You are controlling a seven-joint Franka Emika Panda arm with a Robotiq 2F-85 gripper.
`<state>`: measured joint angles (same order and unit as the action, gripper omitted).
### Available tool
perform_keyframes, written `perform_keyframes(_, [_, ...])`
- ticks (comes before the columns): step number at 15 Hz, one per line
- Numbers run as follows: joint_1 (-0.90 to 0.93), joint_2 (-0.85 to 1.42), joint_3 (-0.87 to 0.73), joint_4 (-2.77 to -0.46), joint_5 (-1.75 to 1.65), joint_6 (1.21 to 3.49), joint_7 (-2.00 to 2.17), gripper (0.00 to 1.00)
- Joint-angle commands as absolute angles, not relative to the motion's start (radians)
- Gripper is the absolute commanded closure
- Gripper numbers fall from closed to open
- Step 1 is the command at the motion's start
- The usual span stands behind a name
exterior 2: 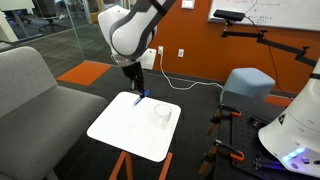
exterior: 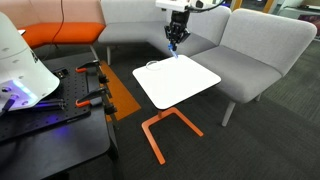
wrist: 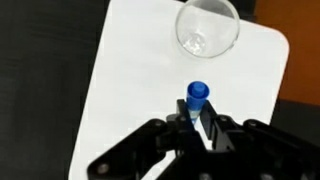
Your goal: Remove the marker from the cup
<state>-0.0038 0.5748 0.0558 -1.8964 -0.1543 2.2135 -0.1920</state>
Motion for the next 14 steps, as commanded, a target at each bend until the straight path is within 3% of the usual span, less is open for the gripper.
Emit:
perform_keyframes(1, [0.005,0.675,0.043,-1.89,-0.105,2.451,-0.088,0.95])
perform_keyframes(7, [0.063,0.814,-0.048,-1.87,-0.098,2.818,0.11,0.95])
perform_keyframes(13, [0.071,0.831,-0.055,-1.891,-0.062,2.826,0.133,0.95])
perform_keyframes(14, [0.06,0.833,-0.04,-1.89,-0.05,2.789,0.117,0.56])
